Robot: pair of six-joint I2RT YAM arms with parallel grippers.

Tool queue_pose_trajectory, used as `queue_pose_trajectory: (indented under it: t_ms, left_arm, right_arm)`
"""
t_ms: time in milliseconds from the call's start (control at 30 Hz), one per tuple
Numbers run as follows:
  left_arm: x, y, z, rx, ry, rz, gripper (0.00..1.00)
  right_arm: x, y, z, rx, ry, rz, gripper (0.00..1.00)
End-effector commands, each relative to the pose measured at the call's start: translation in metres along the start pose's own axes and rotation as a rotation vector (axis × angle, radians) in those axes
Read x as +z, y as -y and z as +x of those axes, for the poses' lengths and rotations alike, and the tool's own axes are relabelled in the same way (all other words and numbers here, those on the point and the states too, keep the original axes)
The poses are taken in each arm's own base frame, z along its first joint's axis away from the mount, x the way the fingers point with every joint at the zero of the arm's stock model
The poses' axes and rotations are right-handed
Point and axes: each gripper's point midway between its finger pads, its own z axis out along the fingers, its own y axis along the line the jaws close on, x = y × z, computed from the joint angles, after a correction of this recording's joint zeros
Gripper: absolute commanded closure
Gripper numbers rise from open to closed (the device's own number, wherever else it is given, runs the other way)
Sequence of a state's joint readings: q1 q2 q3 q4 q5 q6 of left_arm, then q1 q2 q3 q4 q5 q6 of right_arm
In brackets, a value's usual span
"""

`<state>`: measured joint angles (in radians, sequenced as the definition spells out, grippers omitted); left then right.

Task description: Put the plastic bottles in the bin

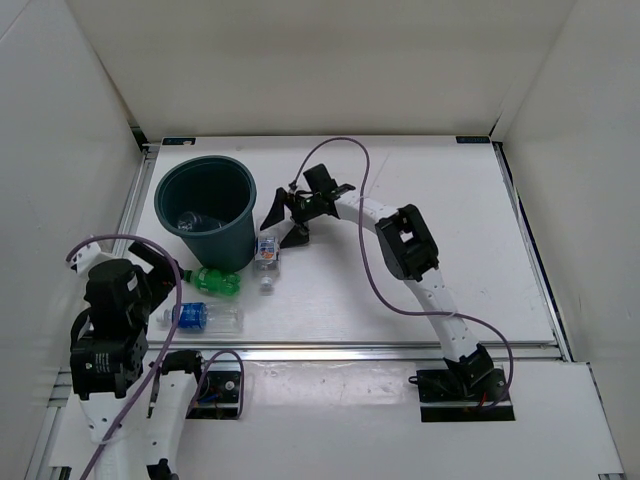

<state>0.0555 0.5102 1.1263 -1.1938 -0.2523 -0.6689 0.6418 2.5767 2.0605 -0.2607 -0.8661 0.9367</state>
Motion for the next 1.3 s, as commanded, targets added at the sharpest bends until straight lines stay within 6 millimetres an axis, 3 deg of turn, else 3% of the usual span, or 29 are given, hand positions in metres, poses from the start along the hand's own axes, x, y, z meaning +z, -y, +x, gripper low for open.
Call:
queue_pose_trajectory:
  t_ms: [0, 67, 200, 233, 300, 333, 400, 433, 467, 500, 533, 567, 600, 733, 833, 933, 1000, 1033, 1067, 1133, 1167, 1200, 1267]
  left_arm:
    - [-0.005, 0.000, -0.001, 0.029, -0.020, -0.003, 0.00]
    - [-0.007, 0.000, -0.002, 0.038, -0.020, -0.003, 0.00]
    - [-0.010, -0.001, -0.006, 0.049, -0.013, -0.012, 0.00]
    - [-0.010, -0.002, -0.007, 0.049, -0.008, -0.019, 0.00]
    - [-0.010, -0.002, -0.007, 0.049, -0.008, -0.019, 0.00]
    - [-0.010, -0.004, -0.008, 0.049, -0.002, -0.026, 0.00]
    - [-0.008, -0.005, -0.005, 0.051, -0.009, -0.032, 0.00]
    - [-0.009, -0.003, -0.008, 0.046, 0.007, -0.019, 0.00]
    - [-0.009, -0.001, -0.011, 0.042, 0.019, -0.010, 0.00]
    - [-0.006, -0.002, -0.008, 0.045, 0.010, -0.017, 0.00]
    - [-0.004, -0.003, -0.009, 0.044, 0.019, -0.023, 0.00]
    - [-0.006, -0.001, -0.011, 0.029, 0.035, -0.012, 0.00]
    - [0.000, -0.002, -0.009, 0.031, 0.030, -0.015, 0.00]
    - [0.005, 0.000, -0.010, -0.001, 0.059, -0.004, 0.00]
    - [0.011, -0.004, -0.007, -0.031, 0.061, -0.029, 0.00]
    - [0.019, -0.012, 0.000, -0.101, 0.062, -0.074, 0.00]
    - [0.022, -0.015, 0.005, -0.145, 0.054, -0.098, 0.00]
    - [0.024, -0.016, 0.007, -0.153, 0.048, -0.104, 0.00]
    - [0.027, -0.019, 0.012, -0.157, 0.037, -0.115, 0.00]
    - [0.032, -0.018, 0.017, -0.182, 0.015, -0.124, 0.00]
    - [0.031, -0.022, 0.020, -0.195, 0.011, -0.143, 0.00]
    - [0.034, -0.023, 0.024, -0.228, -0.010, -0.168, 0.00]
    - [0.035, -0.027, 0.032, -0.224, -0.057, -0.208, 0.00]
  right_arm:
    - [0.019, 0.025, -0.002, 0.085, -0.007, 0.033, 0.00]
    - [0.021, 0.027, -0.003, 0.086, -0.011, 0.022, 0.01]
    - [0.025, 0.031, -0.005, 0.100, -0.007, 0.013, 0.16]
    - [0.025, 0.034, -0.003, 0.116, -0.010, 0.018, 0.27]
    - [0.022, 0.032, -0.001, 0.119, 0.000, 0.027, 0.39]
    - [0.015, 0.037, -0.002, 0.137, 0.015, 0.040, 0.51]
    - [0.005, 0.041, -0.002, 0.132, 0.034, 0.056, 0.59]
    - [-0.007, 0.048, -0.008, 0.144, 0.064, 0.074, 0.64]
    - [-0.020, 0.036, -0.008, 0.119, 0.087, 0.070, 0.70]
    - [-0.028, 0.038, -0.005, 0.119, 0.096, 0.083, 0.72]
    - [-0.039, 0.055, -0.001, 0.130, 0.106, 0.110, 0.75]
    - [-0.056, 0.041, 0.001, 0.106, 0.130, 0.109, 0.79]
    - [-0.075, 0.040, 0.004, 0.088, 0.160, 0.126, 0.81]
    - [-0.118, 0.027, 0.007, 0.027, 0.223, 0.152, 0.89]
    - [-0.158, -0.016, 0.009, -0.077, 0.298, 0.145, 0.93]
    - [-0.202, -0.097, 0.001, -0.228, 0.435, 0.109, 0.94]
    - [-0.211, -0.137, -0.001, -0.287, 0.485, 0.092, 0.94]
    - [-0.227, -0.185, -0.006, -0.380, 0.555, 0.046, 0.94]
    - [-0.234, -0.204, -0.011, -0.415, 0.612, 0.047, 0.94]
    - [-0.225, -0.240, -0.016, -0.507, 0.653, 0.017, 0.92]
    - [-0.230, -0.290, -0.002, -0.621, 0.699, -0.047, 0.90]
    - [-0.220, -0.296, -0.011, -0.668, 0.720, -0.046, 0.89]
    - [-0.211, -0.325, -0.005, -0.742, 0.769, -0.098, 0.86]
